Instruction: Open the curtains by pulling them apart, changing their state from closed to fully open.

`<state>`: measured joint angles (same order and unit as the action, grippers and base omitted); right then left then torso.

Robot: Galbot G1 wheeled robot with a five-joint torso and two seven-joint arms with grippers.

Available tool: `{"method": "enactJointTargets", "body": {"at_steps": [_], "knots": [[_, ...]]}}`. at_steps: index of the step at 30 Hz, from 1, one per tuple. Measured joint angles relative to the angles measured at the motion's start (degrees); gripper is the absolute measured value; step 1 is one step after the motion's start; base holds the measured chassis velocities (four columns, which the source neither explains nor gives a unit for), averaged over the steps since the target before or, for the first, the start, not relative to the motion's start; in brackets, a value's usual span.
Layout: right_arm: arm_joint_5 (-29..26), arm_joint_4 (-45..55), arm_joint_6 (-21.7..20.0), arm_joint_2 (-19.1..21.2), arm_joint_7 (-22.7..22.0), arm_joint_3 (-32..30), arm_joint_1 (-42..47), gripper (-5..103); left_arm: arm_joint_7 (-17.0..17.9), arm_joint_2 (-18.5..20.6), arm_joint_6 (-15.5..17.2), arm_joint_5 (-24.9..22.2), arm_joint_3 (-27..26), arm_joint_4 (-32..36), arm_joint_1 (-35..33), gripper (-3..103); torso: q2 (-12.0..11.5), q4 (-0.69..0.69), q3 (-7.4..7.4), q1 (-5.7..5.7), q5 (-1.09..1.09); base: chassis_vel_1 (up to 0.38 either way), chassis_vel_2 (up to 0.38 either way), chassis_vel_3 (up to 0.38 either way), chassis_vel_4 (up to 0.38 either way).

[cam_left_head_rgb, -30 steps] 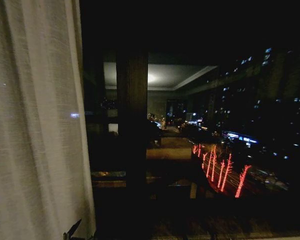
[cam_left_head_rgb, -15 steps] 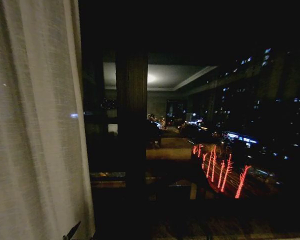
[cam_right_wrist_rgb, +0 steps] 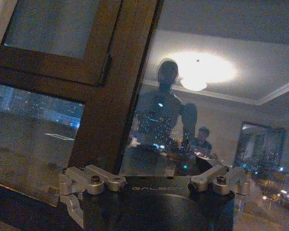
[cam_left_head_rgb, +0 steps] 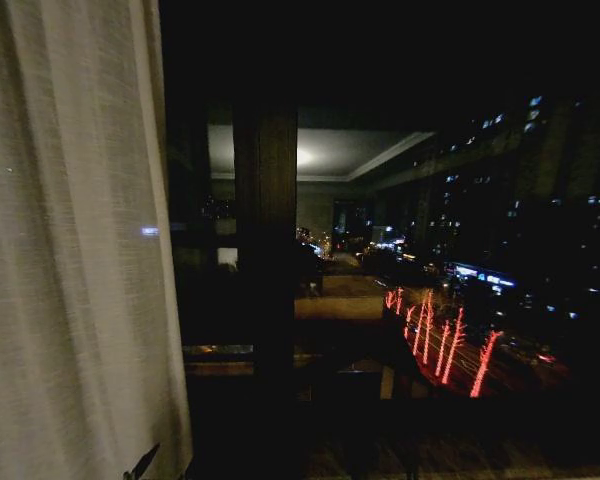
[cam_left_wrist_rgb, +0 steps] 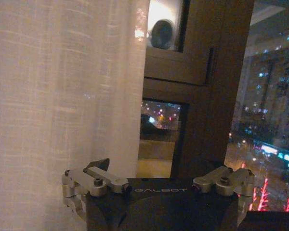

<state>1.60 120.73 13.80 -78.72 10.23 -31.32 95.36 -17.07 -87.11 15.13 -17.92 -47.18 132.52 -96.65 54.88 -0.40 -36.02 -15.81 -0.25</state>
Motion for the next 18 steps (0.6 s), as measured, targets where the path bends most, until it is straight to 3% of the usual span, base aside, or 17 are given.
{"method": "enactJointTargets", "body": {"at_steps": [18], "knots": [[1.4,1.1,0.5,0.0,-0.1,0.9,1.0,100,0.0,-0.2,-0.2,0.0,-0.4,0.5,-0.3,100,0.0,0.0,0.0,0.0,0.01,0.023,0.026,-0.028,-0.029]]}}
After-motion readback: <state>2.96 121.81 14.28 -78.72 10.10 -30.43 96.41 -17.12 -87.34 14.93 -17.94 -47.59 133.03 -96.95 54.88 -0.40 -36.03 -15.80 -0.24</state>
